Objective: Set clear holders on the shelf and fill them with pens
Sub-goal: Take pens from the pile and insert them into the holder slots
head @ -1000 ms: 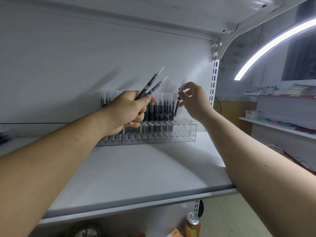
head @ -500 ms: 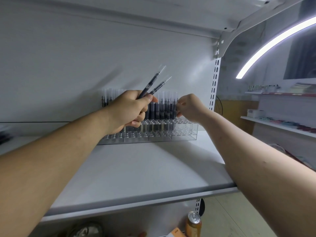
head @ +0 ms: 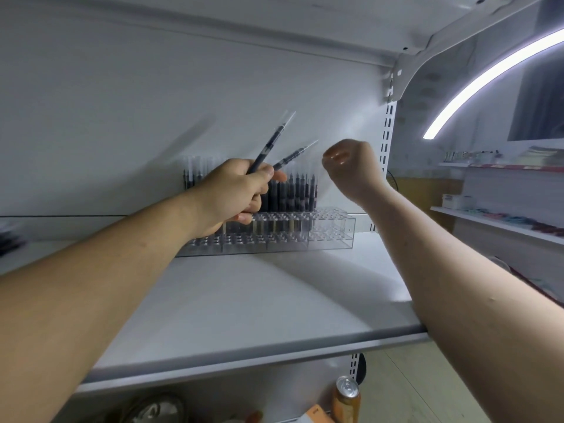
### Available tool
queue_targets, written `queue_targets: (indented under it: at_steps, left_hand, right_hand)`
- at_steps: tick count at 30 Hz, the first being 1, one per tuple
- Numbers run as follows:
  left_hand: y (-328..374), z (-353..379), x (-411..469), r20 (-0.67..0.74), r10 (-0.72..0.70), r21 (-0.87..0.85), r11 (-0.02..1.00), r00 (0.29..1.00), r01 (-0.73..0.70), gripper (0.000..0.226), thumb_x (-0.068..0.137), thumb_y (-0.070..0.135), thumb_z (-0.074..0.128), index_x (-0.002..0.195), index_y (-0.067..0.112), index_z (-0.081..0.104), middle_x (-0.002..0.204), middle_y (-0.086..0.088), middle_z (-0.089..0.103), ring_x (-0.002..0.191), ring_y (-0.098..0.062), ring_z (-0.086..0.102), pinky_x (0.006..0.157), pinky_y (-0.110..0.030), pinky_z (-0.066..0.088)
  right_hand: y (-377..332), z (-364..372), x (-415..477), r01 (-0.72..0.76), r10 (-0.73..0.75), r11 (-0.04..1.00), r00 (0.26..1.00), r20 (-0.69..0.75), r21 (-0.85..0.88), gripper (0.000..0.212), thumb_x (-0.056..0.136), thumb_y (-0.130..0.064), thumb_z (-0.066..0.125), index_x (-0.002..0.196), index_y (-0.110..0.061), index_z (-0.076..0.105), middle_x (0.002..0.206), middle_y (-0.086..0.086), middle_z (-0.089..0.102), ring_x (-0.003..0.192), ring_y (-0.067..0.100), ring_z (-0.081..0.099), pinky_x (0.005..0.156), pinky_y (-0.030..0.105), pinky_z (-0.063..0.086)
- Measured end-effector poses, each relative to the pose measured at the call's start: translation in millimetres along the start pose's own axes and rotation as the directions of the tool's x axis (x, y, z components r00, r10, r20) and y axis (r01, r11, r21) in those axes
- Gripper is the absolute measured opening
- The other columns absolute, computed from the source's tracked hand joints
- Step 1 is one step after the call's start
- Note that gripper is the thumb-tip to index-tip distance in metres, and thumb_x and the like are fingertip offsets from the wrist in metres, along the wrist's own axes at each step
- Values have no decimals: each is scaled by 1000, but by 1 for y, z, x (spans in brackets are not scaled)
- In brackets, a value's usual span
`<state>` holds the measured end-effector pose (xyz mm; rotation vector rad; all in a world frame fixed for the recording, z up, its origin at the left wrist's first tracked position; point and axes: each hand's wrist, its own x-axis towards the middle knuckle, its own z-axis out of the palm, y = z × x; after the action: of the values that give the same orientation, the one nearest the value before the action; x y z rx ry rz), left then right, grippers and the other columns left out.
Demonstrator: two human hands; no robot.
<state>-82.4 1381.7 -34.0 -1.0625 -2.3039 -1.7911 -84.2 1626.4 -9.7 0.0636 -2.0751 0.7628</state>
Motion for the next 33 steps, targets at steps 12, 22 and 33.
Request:
queue_targets:
  at_steps: [12,22,33]
  left_hand:
    - [2,0,0,1,56,49,997,998,-56,27,113,28,43,122,20,68,74,6,38,57,-9,33,50,-26,30]
    - [4,2,-1,-32,27,7,1000,999,-26,26,112,26,47,117,15,70,80,-3,66,53,-12,45,45,-27,31]
    - [0,-3,1,-109,67,118,992,992,-54,21,111,23,50,110,18,70,60,5,32,46,-13,30,40,-22,31]
  right_hand:
    - [-21,-5,-8,-237,-83,643,924,374,728,8,93,3,67,98,8,70,80,11,65,66,19,56,61,30,37]
    - [-26,-5,-9,-292,-75,489,925,373,822,11,103,-8,61,98,1,65,92,14,73,82,26,72,65,28,50]
    - [-2,-2,6,-6,28,954,997,-70,301,18,107,-24,55,112,-10,66,82,1,70,59,10,69,53,22,47]
